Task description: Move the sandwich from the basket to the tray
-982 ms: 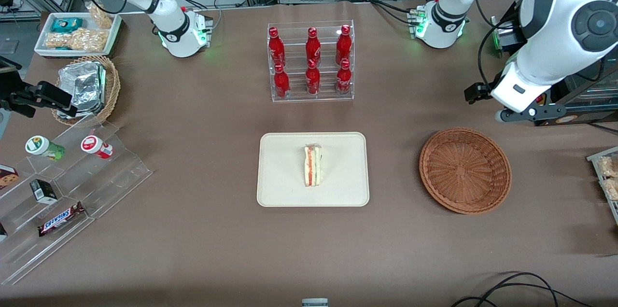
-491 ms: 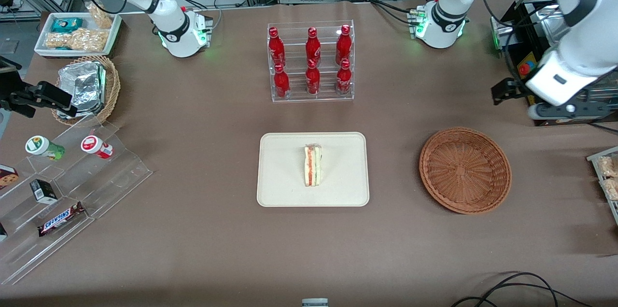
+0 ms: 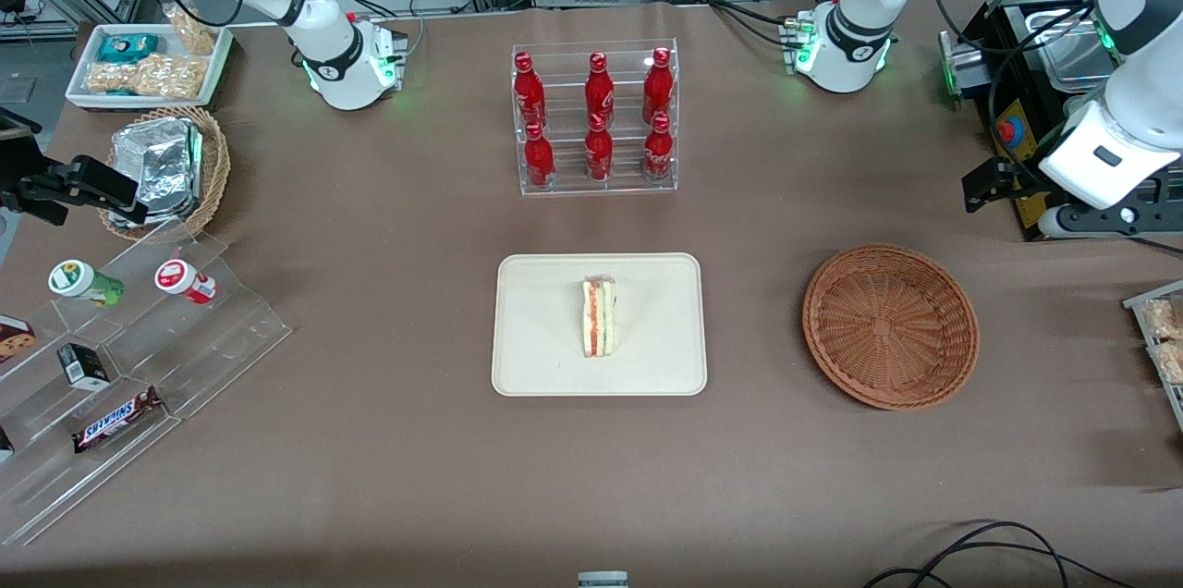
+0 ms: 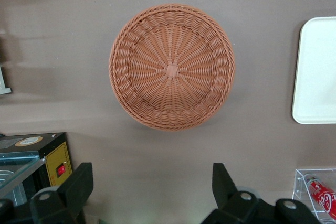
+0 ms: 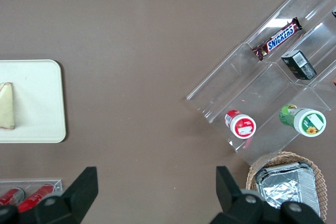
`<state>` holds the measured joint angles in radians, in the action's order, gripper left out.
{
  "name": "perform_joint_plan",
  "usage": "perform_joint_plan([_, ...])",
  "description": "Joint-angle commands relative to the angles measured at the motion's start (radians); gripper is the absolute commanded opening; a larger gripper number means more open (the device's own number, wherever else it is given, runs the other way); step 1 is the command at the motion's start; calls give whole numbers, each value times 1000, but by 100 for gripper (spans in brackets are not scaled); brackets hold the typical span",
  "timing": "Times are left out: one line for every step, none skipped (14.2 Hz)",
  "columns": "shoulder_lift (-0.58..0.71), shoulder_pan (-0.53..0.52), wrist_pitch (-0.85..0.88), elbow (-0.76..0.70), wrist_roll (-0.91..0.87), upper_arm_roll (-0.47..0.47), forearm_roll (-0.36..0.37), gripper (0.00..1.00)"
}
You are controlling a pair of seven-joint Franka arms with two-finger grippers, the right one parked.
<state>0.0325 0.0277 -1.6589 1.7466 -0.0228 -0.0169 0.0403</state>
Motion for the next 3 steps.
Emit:
perform_joint_plan([-26,17,2,-38,18,26,-11,100])
perform_joint_plan([-31,17,2,-41,18,26,-11,100])
perform_joint_plan([-31,17,5,-55,17,26,-13,100])
